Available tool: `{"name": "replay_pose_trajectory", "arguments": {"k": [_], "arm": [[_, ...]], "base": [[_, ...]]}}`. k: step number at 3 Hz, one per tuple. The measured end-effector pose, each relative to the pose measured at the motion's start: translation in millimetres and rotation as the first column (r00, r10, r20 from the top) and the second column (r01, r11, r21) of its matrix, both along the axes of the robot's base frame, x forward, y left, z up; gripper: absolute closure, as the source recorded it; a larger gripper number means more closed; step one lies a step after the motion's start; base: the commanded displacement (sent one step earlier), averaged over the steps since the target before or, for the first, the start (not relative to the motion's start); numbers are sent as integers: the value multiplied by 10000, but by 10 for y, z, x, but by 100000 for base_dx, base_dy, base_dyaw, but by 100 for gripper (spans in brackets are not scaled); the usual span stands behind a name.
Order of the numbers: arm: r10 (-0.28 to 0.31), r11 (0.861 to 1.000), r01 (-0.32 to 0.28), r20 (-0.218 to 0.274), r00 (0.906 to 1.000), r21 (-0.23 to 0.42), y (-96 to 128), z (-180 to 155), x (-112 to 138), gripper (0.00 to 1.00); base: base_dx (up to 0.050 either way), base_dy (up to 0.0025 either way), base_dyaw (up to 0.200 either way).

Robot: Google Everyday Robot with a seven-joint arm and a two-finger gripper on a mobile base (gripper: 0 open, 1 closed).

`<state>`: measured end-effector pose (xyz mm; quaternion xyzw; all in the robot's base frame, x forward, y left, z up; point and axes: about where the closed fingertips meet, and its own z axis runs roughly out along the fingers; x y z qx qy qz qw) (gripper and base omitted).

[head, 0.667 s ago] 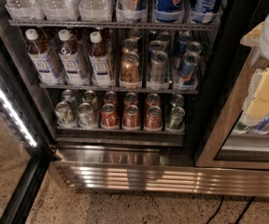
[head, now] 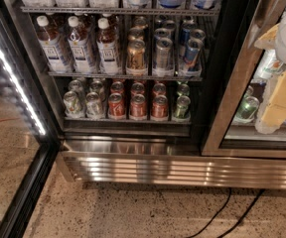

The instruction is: Close left fridge door

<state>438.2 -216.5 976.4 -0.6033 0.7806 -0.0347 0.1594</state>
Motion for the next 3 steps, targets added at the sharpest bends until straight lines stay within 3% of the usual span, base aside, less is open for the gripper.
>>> {"name": "replay_pose_trajectory", "arguments": {"k": [1, 3], "arm": [[0, 10000, 0, 0, 10000, 0, 0, 0, 0, 0], [0, 10000, 0, 0, 10000, 0, 0, 0, 0, 0]], "base": [[-5000, -1, 5], [1, -1, -19491]]}}
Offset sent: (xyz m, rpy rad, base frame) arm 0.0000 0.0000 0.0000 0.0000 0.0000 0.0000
